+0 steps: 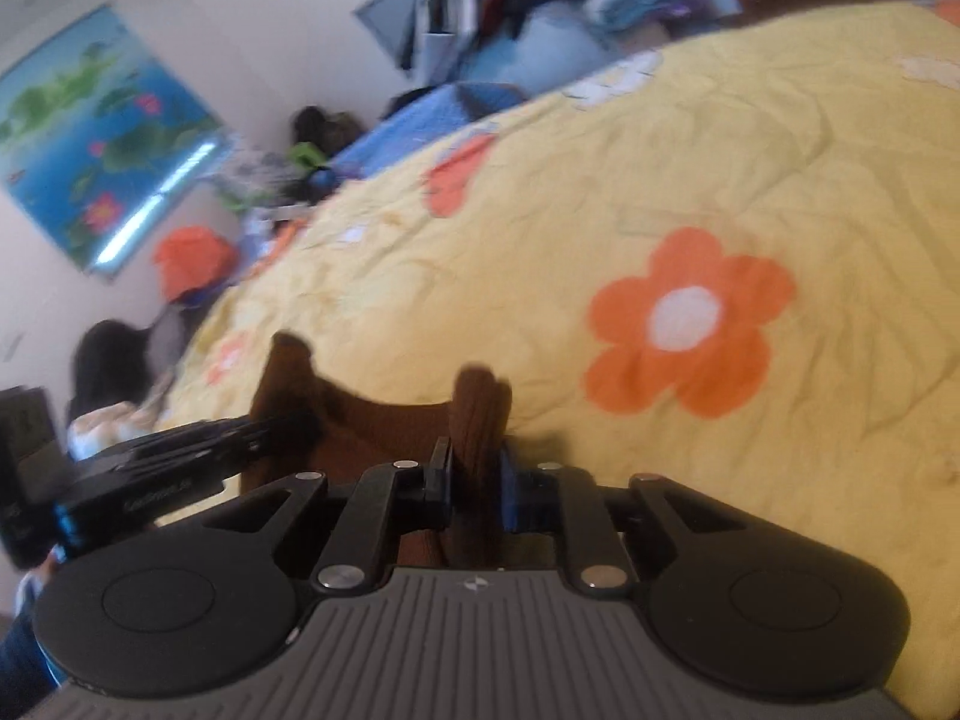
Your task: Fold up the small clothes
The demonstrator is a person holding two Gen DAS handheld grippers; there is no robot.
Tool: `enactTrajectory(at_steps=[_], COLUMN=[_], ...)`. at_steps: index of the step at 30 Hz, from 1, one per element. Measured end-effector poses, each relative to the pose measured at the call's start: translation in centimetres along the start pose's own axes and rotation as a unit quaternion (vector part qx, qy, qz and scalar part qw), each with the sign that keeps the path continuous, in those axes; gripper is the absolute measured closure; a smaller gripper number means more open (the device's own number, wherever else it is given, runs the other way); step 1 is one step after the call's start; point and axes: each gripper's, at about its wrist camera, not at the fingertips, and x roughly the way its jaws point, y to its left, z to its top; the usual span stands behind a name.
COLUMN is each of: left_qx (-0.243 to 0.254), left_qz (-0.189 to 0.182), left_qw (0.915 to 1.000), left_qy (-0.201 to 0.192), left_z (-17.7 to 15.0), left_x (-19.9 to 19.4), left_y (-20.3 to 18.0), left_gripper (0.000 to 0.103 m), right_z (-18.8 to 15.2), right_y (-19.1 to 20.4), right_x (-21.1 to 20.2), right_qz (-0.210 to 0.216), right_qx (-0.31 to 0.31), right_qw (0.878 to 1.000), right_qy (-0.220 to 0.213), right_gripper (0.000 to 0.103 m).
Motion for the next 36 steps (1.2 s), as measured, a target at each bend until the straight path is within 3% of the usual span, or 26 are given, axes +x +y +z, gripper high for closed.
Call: enactTrajectory(at_steps=[2, 3, 4, 5, 7, 9, 11, 13, 15, 17, 18, 21, 24, 26, 27, 28, 31, 32, 34, 36], left_qx=[-0.018, -0.019, -0.024, -0.033, -0.057, -0.068, -0.08, -0.092, -0.113, -0.112, -0.108, -0.071, 0.0, 0.03, 0.039, 0.054, 0.115, 0.135, 0.156, 0.156], left_qz=[-0.022, -0.037, -0.053, -0.072, -0.117, -0.154, -0.178, -0.178, -0.184, -0.177, -0.173, -0.162, -0.126, -0.091, -0.077, -0.064, -0.046, -0.05, -0.068, -0.076], left_qw=[0.9996, 0.9991, 0.9982, 0.9968, 0.9915, 0.9856, 0.9797, 0.9775, 0.9729, 0.9736, 0.9738, 0.9788, 0.9895, 0.9942, 0.9957, 0.9964, 0.9897, 0.9862, 0.9836, 0.9848], left_qy=[-0.005, -0.011, -0.012, -0.011, -0.01, 0.02, 0.044, 0.064, 0.083, 0.09, 0.1, 0.103, 0.07, 0.049, 0.033, 0.01, -0.071, -0.082, -0.059, 0.001], left_z=[-1.3, -2.1, -3.1, -4.1, -6.4, -8.0, -9.3, -10.0, -10.7, -10.8, -10.8, -11.5, -13.0, -13.6, -13.8, -14.0, -14.6, -14.7, -14.7, -15.1], left_x=[-1.7, -2.9, -4.4, -5.7, -8.0, -9.1, -9.3, -8.7, -8.0, -8.4, -8.6, -9.6, -10.4, -11.5, -12.5, -13.9, -17.5, -17.9, -17.0, -14.2], left_y=[0.4, 0.6, 0.8, 1.2, 1.9, 2.1, 1.8, 1.5, 1.3, 0.7, 0.2, -1.2, -3.0, -4.0, -4.3, -4.8, -6.4, -7.0, -8.0, -8.5], left_gripper=[0.079, 0.075, 0.061, 0.039, 0.024, 0.024, 0.024, 0.025, 0.026, 0.031, 0.035, 0.037, 0.036, 0.034, 0.034, 0.036, 0.036, 0.035, 0.035, 0.035], right_z=[-0.6, -1.4, -2.3, -3.3, -5.8, -8.3, -10.5, -12.0, -12.9, -12.8, -12.5, -11.7, -11.8, -12.4, -12.4, -12.5, -13.5, -13.9, -14.3, -14.6], right_y=[-0.4, -0.3, -0.1, 0.1, 0.2, -0.3, -0.6, -0.4, -0.1, 0.9, 1.4, 2.8, 2.0, 1.0, 1.2, 1.6, 3.8, 4.8, 6.8, 8.3], right_x=[-0.2, -1.3, -2.9, -4.8, -8.5, -10.7, -11.0, -10.2, -9.7, -8.7, -8.0, -8.7, -8.7, -8.8, -9.4, -10.3, -13.9, -14.8, -14.8, -13.2], right_qz=[-0.022, -0.012, 0.004, 0.017, 0.039, 0.06, 0.051, 0.039, 0.064, 0.062, 0.049, 0.032, 0.001, 0.017, 0.014, 0.003, -0.016, -0.008, 0.016, 0.031], right_qx=[0.024, 0.028, 0.025, 0.021, 0.024, 0.042, 0.055, 0.056, 0.065, 0.06, 0.042, -0.011, -0.023, 0.005, 0.015, 0.018, -0.014, -0.028, -0.056, -0.081], right_qw=[0.999, 1.0, 1.0, 0.999, 0.998, 0.997, 0.997, 0.997, 0.995, 0.996, 0.997, 0.999, 1.0, 1.0, 1.0, 1.0, 0.998, 0.997, 0.996, 0.995], right_qy=[0.008, -0.002, -0.018, -0.035, -0.048, -0.031, 0.006, 0.03, 0.027, 0.035, 0.045, 0.029, 0.019, 0.013, 0.014, 0.004, -0.063, -0.078, -0.074, -0.051], right_gripper=[0.052, 0.036, 0.026, 0.022, 0.015, 0.015, 0.017, 0.018, 0.02, 0.044, 0.061, 0.065, 0.063, 0.057, 0.046, 0.042, 0.042, 0.042, 0.038, 0.036])
